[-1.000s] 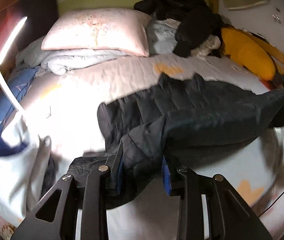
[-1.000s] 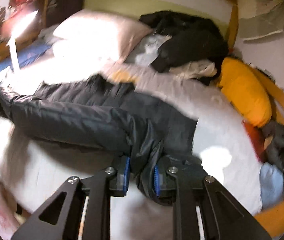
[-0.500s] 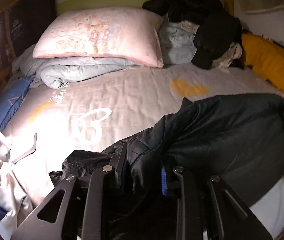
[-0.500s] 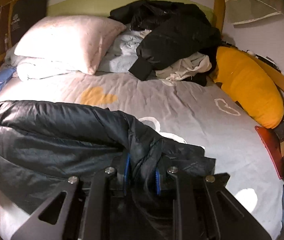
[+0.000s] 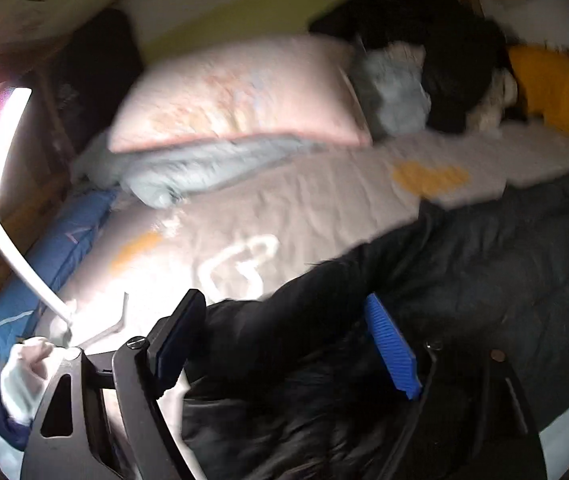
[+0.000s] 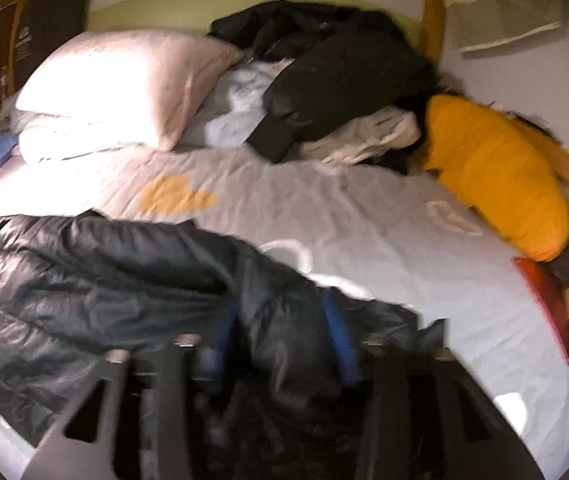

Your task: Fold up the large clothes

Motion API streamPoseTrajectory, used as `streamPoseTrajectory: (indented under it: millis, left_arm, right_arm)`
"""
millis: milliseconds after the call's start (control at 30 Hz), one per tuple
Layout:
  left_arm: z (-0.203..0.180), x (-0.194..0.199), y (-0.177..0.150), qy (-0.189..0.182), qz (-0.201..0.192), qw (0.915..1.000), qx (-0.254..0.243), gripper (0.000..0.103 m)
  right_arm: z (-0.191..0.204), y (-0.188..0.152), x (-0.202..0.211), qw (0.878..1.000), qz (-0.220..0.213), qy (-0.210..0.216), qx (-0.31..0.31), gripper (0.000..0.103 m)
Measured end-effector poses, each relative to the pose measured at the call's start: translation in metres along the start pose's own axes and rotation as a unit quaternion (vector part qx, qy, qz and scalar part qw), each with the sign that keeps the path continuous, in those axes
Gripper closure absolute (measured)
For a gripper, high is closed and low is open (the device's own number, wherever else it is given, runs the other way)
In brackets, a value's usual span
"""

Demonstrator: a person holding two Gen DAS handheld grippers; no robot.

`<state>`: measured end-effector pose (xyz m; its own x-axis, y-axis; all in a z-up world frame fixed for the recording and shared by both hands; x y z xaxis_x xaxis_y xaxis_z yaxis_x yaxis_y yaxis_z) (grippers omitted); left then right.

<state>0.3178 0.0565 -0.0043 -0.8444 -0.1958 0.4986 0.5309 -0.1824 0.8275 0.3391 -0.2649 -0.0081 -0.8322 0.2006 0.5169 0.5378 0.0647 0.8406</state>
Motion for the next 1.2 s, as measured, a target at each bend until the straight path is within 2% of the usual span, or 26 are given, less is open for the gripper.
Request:
streamPoseTrajectory:
  millis: [33, 67, 133, 167, 233, 333, 367, 433, 500, 533, 567, 600, 633, 667, 733, 800, 933, 1067, 1200]
  left_arm:
    - [0.010, 0.008, 0.002, -0.004, -0.005, 0.9999, 0.014, 0.020]
    - [0.020, 0.015, 0.004, -0.006, -0.009, 0.9995, 0.029, 0.016]
    - [0.041, 0.030, 0.005, -0.010, -0.020, 0.9981, 0.057, 0.007]
    - [0.053, 0.036, 0.004, -0.012, -0.023, 0.9971, 0.072, 0.004]
    - [0.070, 0.038, -0.002, -0.020, -0.012, 0.9953, 0.094, 0.003]
    - [0.084, 0.025, -0.020, -0.045, 0.033, 0.9892, 0.136, 0.003]
    - [0.082, 0.017, -0.029, -0.063, 0.060, 0.9849, 0.150, 0.003]
    - [0.071, 0.003, -0.047, -0.117, 0.110, 0.9714, 0.175, 0.003]
    - [0.061, -0.012, -0.063, -0.157, 0.149, 0.9576, 0.190, 0.011]
    - [0.057, -0.017, -0.068, -0.161, 0.156, 0.9558, 0.190, 0.032]
    - [0.054, -0.024, -0.072, -0.160, 0.160, 0.9562, 0.185, 0.060]
    - [0.051, -0.026, -0.074, -0.160, 0.161, 0.9568, 0.182, 0.071]
    - [0.048, -0.027, -0.072, -0.168, 0.155, 0.9561, 0.183, 0.085]
    - [0.046, -0.027, -0.067, -0.178, 0.142, 0.9566, 0.182, 0.093]
    - [0.044, -0.021, -0.054, -0.168, 0.107, 0.9660, 0.164, 0.094]
    - [0.042, -0.017, -0.044, -0.150, 0.077, 0.9743, 0.150, 0.094]
    - [0.039, -0.031, -0.044, -0.137, 0.079, 0.9735, 0.166, 0.094]
    - [0.031, -0.053, -0.044, -0.116, 0.068, 0.9839, 0.118, 0.093]
    - [0.021, -0.052, -0.045, -0.082, 0.057, 0.9924, 0.072, 0.090]
  right_arm:
    - [-0.006, 0.002, 0.004, 1.000, -0.007, -0.009, -0.005, 0.026]
    - [-0.016, 0.004, 0.011, 1.000, -0.014, -0.009, -0.016, 0.021]
    - [-0.033, 0.007, 0.021, 0.999, -0.016, -0.002, -0.042, 0.016]
    - [-0.040, 0.009, 0.025, 0.998, -0.017, 0.004, -0.054, 0.011]
    - [-0.057, 0.013, 0.035, 0.996, -0.021, 0.022, -0.079, 0.004]
    - [-0.072, 0.017, 0.042, 0.995, -0.021, 0.032, -0.090, 0.000]
    - [-0.073, 0.015, 0.041, 0.995, -0.011, 0.040, -0.088, 0.000]
    - [-0.068, 0.006, 0.033, 0.995, 0.036, 0.071, -0.063, 0.000]
    - [-0.061, -0.006, 0.020, 0.991, 0.083, 0.095, -0.035, 0.000]
    - [-0.062, -0.011, 0.015, 0.990, 0.098, 0.096, -0.032, 0.000]
    - [-0.064, -0.017, 0.008, 0.989, 0.111, 0.094, -0.037, 0.005]
    - [-0.067, -0.021, 0.005, 0.987, 0.118, 0.097, -0.045, 0.012]
    - [-0.068, -0.024, 0.000, 0.985, 0.127, 0.102, -0.052, 0.042]
    - [-0.069, -0.025, -0.002, 0.984, 0.129, 0.106, -0.055, 0.069]
    - [-0.072, -0.019, -0.003, 0.988, 0.106, 0.100, -0.058, 0.089]
    - [-0.076, -0.011, -0.003, 0.992, 0.077, 0.083, -0.057, 0.093]
    - [-0.077, -0.010, -0.024, 0.993, 0.086, 0.057, -0.065, 0.094]
    - [-0.077, -0.021, -0.049, 0.992, 0.107, 0.029, -0.053, 0.094]
    - [-0.082, -0.022, -0.049, 0.992, 0.110, 0.021, -0.065, 0.094]
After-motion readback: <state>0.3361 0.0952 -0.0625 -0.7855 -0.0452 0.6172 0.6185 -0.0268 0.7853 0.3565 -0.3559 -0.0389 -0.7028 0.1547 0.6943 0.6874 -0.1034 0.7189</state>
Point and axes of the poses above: each gripper's, at about its wrist camera, not at the fingertips, and x roughly against the way its jaws point, z to its left, y to its top, the point moved 7 cm from there along -x, roughly the way its jaws point, and after that the axes turned 4 degrees about -z, right-handed, at the moved point
